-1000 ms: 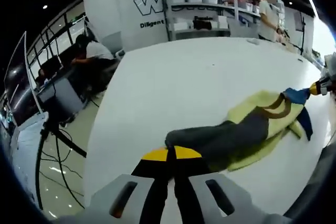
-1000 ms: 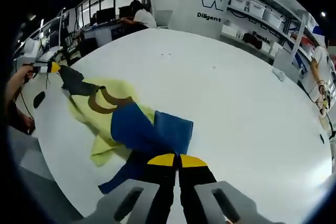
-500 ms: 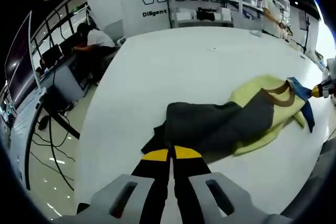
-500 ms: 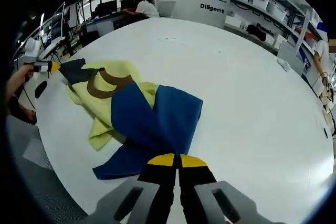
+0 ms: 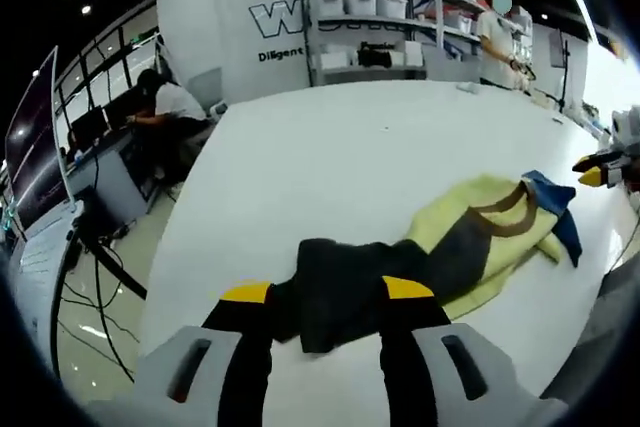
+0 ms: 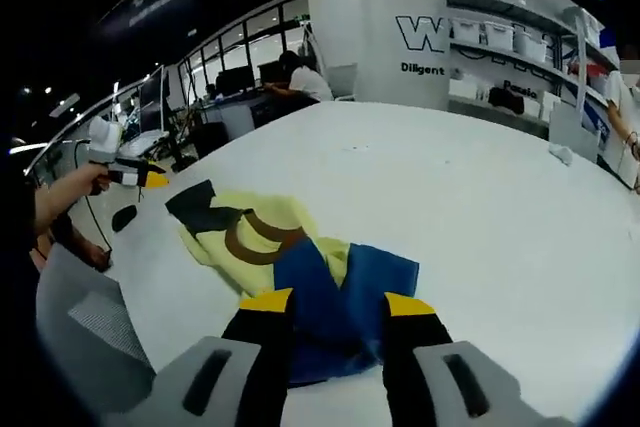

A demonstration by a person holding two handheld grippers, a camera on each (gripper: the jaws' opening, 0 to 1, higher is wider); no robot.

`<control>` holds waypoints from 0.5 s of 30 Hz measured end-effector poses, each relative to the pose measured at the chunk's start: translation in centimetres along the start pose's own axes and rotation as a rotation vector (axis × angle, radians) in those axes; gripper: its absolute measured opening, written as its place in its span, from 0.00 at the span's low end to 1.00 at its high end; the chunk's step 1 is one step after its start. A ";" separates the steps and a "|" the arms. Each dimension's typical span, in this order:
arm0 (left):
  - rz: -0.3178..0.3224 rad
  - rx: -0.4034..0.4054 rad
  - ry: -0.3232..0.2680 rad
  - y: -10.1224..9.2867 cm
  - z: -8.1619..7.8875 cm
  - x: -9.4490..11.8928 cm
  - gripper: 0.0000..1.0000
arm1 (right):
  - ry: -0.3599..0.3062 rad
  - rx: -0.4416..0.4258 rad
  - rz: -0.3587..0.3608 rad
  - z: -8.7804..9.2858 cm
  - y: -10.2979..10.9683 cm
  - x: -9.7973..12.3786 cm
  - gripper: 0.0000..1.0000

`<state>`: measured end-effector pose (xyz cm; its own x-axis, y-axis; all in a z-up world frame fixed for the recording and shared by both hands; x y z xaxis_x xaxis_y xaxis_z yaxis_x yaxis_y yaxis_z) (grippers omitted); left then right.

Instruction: Fold the garment on the visible template until the final outline fits inside the template.

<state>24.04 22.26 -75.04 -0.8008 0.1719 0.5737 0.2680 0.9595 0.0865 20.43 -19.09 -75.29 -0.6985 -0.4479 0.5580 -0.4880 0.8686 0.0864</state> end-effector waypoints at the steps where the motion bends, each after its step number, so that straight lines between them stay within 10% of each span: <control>1: 0.028 -0.006 -0.013 -0.7 -0.5 -0.1 0.46 | -0.003 -0.007 -0.005 -0.2 0.1 -0.3 0.34; 15: 0.251 -0.009 0.009 -7.6 -0.9 -3.4 0.51 | 0.077 0.038 -0.091 0.2 1.4 -4.3 0.46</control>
<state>25.23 14.20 -76.96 -0.7035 0.4029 0.5855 0.4629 0.8849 -0.0527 22.64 -16.03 -77.75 -0.6093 -0.5055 0.6109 -0.5680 0.8158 0.1085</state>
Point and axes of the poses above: the point that each gripper's makers call its tool centre point, and the gripper's own axes: x roughly backward along the fingers, y roughly to its left, z roughly out of its underside, the point moved 3 cm from there along x, roughly backward along the fingers, and after that the axes turned 1 degree about -y, right-handed, at the moved point
